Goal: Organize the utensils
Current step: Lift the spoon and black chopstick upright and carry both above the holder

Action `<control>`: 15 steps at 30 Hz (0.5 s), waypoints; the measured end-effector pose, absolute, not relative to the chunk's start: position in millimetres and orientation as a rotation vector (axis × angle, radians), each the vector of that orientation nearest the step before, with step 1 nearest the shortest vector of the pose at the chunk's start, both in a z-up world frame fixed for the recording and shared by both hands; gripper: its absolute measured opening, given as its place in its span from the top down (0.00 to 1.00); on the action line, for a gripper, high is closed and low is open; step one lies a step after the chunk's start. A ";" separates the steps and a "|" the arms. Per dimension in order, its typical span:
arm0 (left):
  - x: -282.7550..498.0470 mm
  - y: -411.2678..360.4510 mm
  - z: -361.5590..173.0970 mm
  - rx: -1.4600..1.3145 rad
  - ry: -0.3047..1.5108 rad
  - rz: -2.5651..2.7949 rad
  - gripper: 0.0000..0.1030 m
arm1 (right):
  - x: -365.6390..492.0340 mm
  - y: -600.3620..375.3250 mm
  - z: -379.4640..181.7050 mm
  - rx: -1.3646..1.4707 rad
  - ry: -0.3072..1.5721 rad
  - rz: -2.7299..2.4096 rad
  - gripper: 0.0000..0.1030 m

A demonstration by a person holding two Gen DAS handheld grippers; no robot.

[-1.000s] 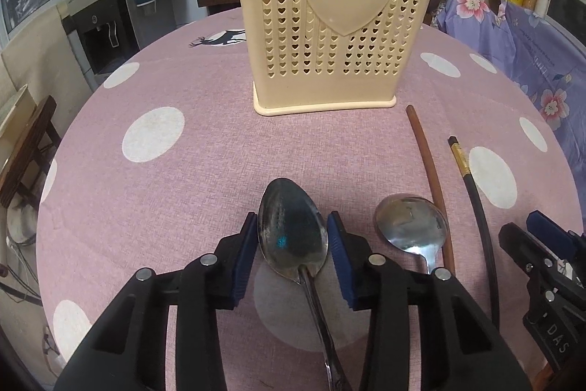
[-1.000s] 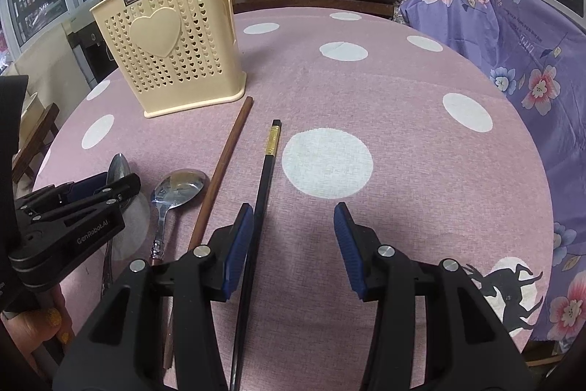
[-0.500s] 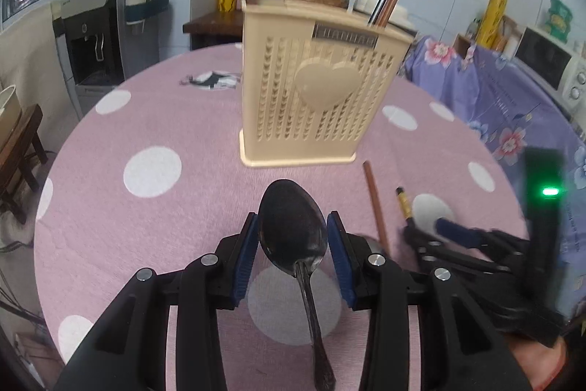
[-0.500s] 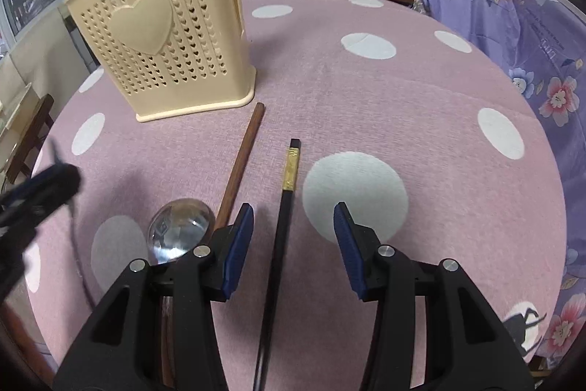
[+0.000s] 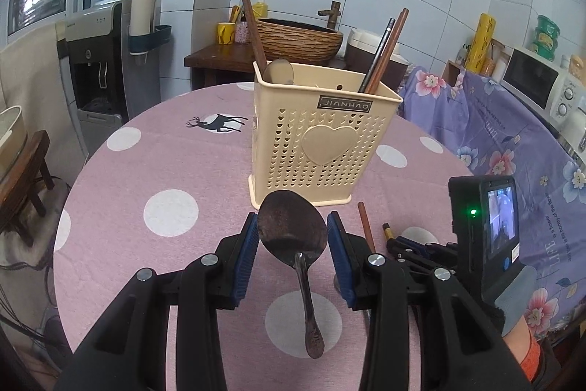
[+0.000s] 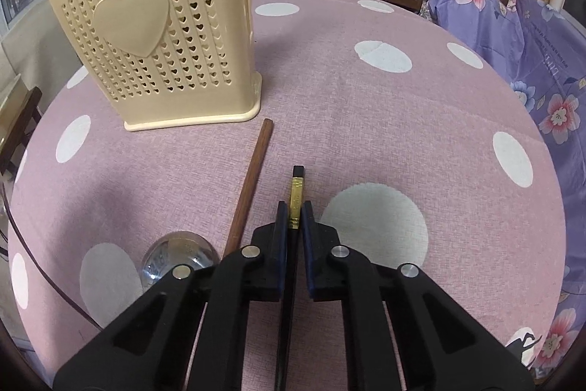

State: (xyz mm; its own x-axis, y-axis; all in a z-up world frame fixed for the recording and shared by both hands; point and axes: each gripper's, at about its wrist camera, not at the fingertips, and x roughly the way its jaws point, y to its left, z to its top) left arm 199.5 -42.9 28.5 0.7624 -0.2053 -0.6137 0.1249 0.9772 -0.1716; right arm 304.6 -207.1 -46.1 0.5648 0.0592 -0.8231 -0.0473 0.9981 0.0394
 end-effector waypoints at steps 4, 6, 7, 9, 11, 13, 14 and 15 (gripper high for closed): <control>197.6 -40.7 29.1 -0.124 0.676 -0.182 0.63 | 300.1 -217.8 -36.7 0.087 0.936 0.093 0.92; 195.5 -38.9 30.4 -0.125 0.671 -0.185 0.63 | 294.1 -225.7 -25.3 0.121 0.905 0.105 0.92; 194.7 -38.5 31.8 -0.125 0.668 -0.187 0.63 | 290.3 -230.5 -18.1 0.144 0.887 0.116 0.92; 192.3 -36.4 35.4 -0.131 0.659 -0.190 0.63 | 281.7 -239.5 -1.4 0.171 0.847 0.136 0.92; 190.3 -33.1 39.9 -0.138 0.649 -0.194 0.63 | 272.0 -246.6 15.2 0.186 0.804 0.163 0.92; 188.8 -30.7 44.7 -0.138 0.638 -0.198 0.63 | 261.3 -256.1 32.5 0.214 0.762 0.194 0.92; 187.6 -29.4 47.4 -0.136 0.631 -0.197 0.63 | 256.9 -260.8 39.9 0.232 0.744 0.211 0.92; 186.8 -28.3 49.7 -0.136 0.625 -0.196 0.63 | 251.4 -266.1 49.0 0.248 0.720 0.226 0.92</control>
State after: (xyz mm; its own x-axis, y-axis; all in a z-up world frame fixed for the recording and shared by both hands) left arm 186.8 -28.3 49.7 0.7933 -0.2229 -0.5665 0.1412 0.9726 -0.1849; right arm 251.4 -266.1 49.0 0.7301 0.2878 -0.6198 -0.1184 0.9465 0.3000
